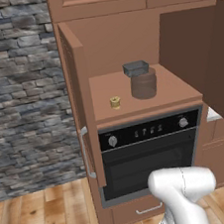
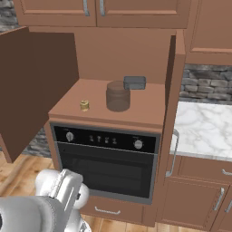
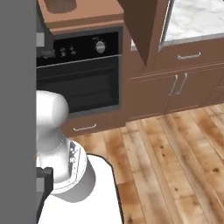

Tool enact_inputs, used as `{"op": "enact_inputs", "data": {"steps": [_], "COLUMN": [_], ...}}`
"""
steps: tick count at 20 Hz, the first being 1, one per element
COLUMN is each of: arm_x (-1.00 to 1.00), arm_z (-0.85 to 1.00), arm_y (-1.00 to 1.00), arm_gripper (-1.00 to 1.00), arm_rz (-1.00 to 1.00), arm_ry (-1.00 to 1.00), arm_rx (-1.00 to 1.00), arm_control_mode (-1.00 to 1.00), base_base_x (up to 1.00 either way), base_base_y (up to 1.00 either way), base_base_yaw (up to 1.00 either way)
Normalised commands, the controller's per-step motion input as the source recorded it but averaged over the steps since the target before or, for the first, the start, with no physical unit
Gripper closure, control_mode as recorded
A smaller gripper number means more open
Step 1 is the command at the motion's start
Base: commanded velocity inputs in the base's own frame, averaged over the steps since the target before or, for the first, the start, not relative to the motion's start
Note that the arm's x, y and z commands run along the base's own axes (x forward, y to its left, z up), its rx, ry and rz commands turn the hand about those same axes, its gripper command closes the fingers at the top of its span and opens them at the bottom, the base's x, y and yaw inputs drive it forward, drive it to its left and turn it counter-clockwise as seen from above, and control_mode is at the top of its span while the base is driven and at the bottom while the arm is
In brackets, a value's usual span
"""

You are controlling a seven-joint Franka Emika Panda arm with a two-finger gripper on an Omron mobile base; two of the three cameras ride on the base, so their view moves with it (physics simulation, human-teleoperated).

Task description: Pick the candle and jar from the dining table and place them in the open cabinet. Close the cabinet after placing the objects.

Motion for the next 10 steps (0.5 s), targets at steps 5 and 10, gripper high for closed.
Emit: {"op": "enact_inputs", "data": {"steps": [5,10], "arm_x": [-0.44,-0.03], "arm_z": [-0.13,-0.07], "arm_y": [-0.18,-0.28], "arm_gripper": [-1.0,-1.0], "arm_rz": [-0.07,-0.01], "arm_ry": [-0.25,-0.21], "arm_rx": [0.06,0.09], "arm_control_mode": [-1.0,-1.0], "base_base_x": [0.0,0.0], "base_base_y": [0.0,0.0], "base_base_yaw": [0.0,0.0]}}
